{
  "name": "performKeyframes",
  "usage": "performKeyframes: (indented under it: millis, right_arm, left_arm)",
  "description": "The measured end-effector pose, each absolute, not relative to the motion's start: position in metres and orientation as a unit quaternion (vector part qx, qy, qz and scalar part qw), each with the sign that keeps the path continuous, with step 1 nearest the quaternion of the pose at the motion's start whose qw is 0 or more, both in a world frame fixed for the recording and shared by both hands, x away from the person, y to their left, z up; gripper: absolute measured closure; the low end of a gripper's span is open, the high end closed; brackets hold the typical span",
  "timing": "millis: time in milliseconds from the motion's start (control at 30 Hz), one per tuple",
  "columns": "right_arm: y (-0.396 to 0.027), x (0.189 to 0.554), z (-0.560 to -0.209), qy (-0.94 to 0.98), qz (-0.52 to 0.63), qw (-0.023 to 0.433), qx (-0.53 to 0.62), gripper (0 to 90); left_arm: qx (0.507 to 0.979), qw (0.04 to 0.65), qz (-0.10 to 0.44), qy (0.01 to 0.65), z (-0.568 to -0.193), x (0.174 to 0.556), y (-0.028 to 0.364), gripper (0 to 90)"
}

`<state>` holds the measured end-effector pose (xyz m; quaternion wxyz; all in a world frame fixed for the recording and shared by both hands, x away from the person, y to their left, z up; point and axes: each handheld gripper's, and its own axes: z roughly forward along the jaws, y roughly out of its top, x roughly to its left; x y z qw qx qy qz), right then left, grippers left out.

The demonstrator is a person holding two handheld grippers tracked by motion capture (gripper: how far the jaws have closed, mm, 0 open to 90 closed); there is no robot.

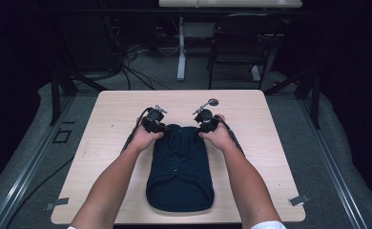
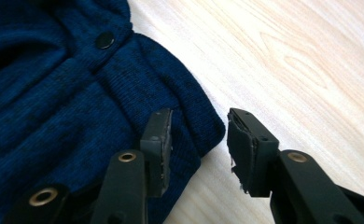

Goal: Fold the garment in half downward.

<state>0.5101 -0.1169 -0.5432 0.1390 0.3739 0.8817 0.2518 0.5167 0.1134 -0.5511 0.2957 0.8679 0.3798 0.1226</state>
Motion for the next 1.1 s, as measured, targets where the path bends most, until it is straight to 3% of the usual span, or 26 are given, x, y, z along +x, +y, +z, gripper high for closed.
performKeyframes:
  millis: [233, 500, 1100]
  right_arm:
    - [-0.113, 0.516, -0.549, 0.893, 0.228, 0.127, 0.367, 61.9]
    - [-0.105, 0.511, -0.549, 0.910, 0.206, 0.137, 0.332, 80.1]
    - [-0.114, 0.496, -0.513, 0.926, 0.235, 0.168, 0.244, 82.2]
  left_arm:
    - [0.876, 0.279, 0.120, 0.373, -0.554, 0.516, 0.110, 73.6]
    - [0.883, 0.274, 0.119, 0.362, -0.553, 0.515, 0.112, 80.8]
    - [0.902, 0.281, 0.165, 0.283, -0.520, 0.501, 0.120, 81.8]
